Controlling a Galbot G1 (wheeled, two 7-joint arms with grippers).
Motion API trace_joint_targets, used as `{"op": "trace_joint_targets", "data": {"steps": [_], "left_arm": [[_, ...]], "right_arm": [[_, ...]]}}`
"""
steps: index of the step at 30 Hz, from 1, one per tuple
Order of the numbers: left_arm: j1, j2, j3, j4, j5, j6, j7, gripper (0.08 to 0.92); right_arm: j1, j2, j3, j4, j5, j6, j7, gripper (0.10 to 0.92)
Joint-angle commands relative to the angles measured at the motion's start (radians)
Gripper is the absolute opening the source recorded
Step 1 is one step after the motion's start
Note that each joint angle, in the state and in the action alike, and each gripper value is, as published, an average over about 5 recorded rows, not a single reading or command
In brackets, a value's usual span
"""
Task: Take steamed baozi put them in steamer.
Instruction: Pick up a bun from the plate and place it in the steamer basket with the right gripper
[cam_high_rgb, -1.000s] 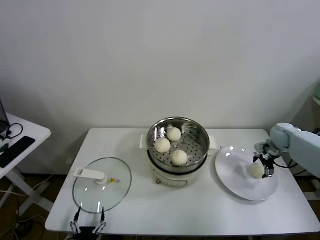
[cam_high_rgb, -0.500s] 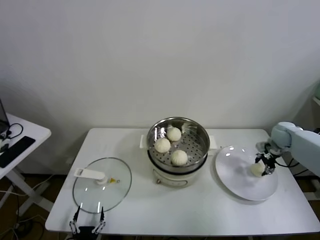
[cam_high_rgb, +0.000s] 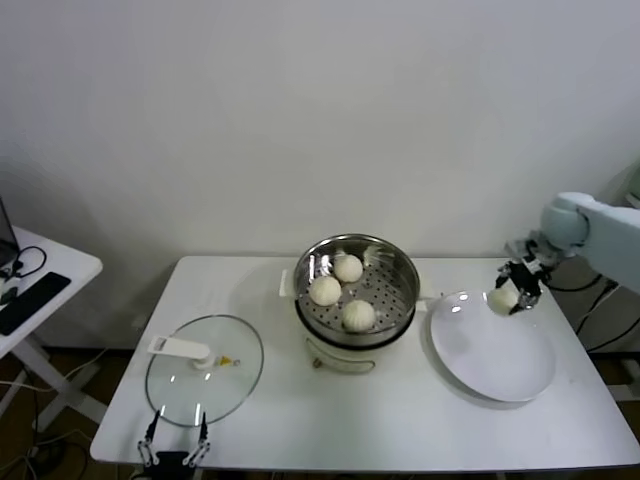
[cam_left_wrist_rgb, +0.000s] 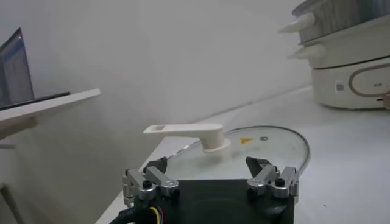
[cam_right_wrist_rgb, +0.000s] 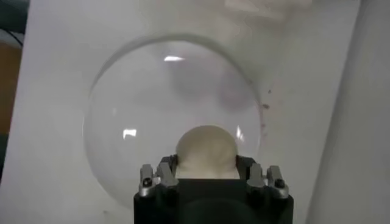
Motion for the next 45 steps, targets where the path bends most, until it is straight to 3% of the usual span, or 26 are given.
{"op": "trace_joint_targets", "data": {"steps": [1,13,30,45], "left_arm": [[0.005,0.001,0.004,-0.016,0.001,0.001,0.001,0.823],[0.006,0.002,0.007,-0.029,0.003,0.002,0.002,0.823],[0.001,-0.001,-0.001,-0.022,0.003,0.002,0.002,0.823],[-0.001,0.002,-0.007,-0.022,-0.004,0.005,0.001,0.823]], "right_arm": [[0.475,0.098,-0.272,0.239,0.317,-0.075,-0.012,0.645],[0.357,0.204,-0.131,0.294,0.367,-0.189,0.027,0.645],[0.013,0.318,0.05,0.132,0.199,-0.226,0.08,0.645],[-0.092,0.348,0.078,0.041,0.123,-0.213,0.086,0.645]]}}
